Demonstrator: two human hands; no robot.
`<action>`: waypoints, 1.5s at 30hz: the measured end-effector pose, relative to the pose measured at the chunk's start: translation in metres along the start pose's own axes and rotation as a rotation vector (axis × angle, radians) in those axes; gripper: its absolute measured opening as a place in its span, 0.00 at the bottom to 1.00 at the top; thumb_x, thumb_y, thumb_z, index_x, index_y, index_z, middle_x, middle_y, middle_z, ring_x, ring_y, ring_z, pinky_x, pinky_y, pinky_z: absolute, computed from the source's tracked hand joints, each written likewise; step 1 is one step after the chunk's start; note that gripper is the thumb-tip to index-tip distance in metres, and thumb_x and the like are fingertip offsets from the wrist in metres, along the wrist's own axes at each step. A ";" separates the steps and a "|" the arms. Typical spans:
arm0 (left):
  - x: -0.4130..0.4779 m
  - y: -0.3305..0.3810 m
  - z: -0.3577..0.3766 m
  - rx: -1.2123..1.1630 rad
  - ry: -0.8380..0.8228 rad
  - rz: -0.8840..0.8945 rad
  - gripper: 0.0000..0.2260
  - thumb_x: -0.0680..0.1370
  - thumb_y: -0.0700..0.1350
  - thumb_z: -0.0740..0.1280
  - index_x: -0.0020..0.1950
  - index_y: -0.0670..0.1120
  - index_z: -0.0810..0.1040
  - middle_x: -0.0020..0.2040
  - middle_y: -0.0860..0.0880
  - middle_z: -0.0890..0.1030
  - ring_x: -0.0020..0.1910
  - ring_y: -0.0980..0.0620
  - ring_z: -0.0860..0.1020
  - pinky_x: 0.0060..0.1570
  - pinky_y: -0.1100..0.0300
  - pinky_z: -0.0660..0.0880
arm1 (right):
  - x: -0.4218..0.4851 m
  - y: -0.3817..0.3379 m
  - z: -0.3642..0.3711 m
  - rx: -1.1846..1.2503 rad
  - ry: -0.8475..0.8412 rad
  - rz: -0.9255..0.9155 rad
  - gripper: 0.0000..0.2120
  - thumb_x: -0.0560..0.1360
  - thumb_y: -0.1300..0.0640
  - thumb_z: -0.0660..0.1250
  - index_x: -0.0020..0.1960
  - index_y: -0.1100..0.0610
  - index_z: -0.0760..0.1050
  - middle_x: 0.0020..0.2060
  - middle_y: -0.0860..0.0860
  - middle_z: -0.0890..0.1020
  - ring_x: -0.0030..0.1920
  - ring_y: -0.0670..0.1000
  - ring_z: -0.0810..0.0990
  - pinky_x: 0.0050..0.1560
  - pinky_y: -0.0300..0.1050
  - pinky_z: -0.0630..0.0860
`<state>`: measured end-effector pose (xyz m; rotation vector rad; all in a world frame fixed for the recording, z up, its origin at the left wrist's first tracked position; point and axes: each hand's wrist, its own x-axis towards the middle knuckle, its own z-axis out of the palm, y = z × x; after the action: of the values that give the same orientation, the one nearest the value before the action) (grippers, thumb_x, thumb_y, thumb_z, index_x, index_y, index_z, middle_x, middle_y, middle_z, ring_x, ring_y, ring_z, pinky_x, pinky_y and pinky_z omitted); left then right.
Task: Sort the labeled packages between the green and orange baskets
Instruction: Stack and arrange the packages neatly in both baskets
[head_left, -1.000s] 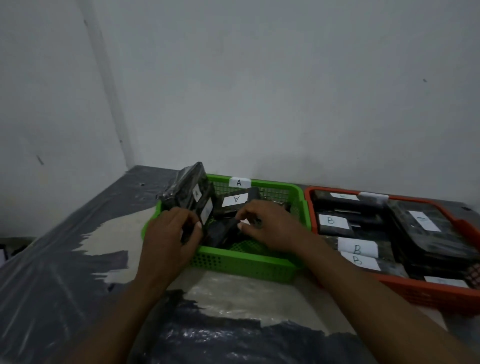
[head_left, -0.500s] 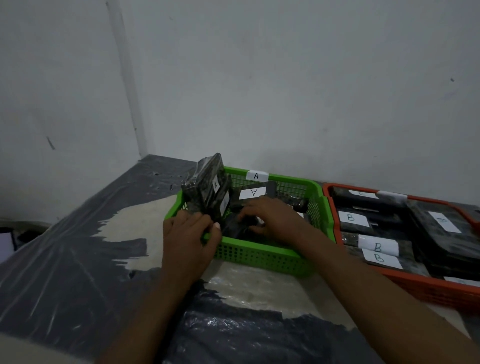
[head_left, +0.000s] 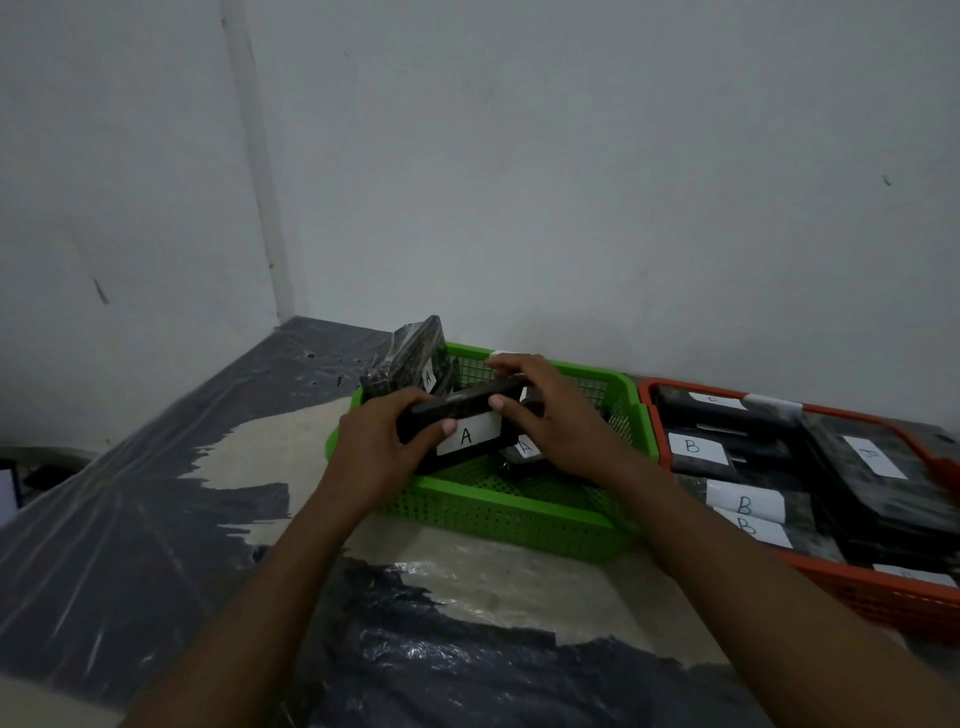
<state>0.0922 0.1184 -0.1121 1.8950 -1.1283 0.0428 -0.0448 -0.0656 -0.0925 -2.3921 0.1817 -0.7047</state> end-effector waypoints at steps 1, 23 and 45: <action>0.001 0.000 -0.001 -0.037 -0.015 -0.014 0.09 0.77 0.53 0.72 0.54 0.50 0.82 0.45 0.51 0.83 0.44 0.53 0.82 0.46 0.49 0.81 | -0.001 0.001 -0.002 0.067 -0.004 0.058 0.16 0.82 0.53 0.65 0.69 0.50 0.71 0.63 0.48 0.76 0.62 0.47 0.77 0.59 0.48 0.80; 0.040 0.037 0.053 -0.257 -0.654 -0.312 0.15 0.79 0.44 0.70 0.65 0.43 0.76 0.52 0.48 0.84 0.49 0.55 0.83 0.38 0.66 0.80 | -0.054 0.014 -0.072 -0.462 -0.218 0.357 0.11 0.77 0.49 0.71 0.57 0.52 0.81 0.53 0.49 0.85 0.51 0.48 0.82 0.54 0.48 0.80; 0.063 0.031 0.083 0.311 -0.871 -0.293 0.22 0.76 0.59 0.71 0.55 0.41 0.83 0.53 0.42 0.85 0.51 0.45 0.83 0.53 0.53 0.78 | -0.050 0.058 -0.038 -0.638 0.091 0.482 0.17 0.79 0.53 0.67 0.66 0.55 0.75 0.68 0.54 0.72 0.74 0.56 0.59 0.72 0.49 0.60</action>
<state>0.0749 0.0109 -0.1123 2.4217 -1.4282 -0.8916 -0.1051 -0.1170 -0.1245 -2.7270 1.1252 -0.5748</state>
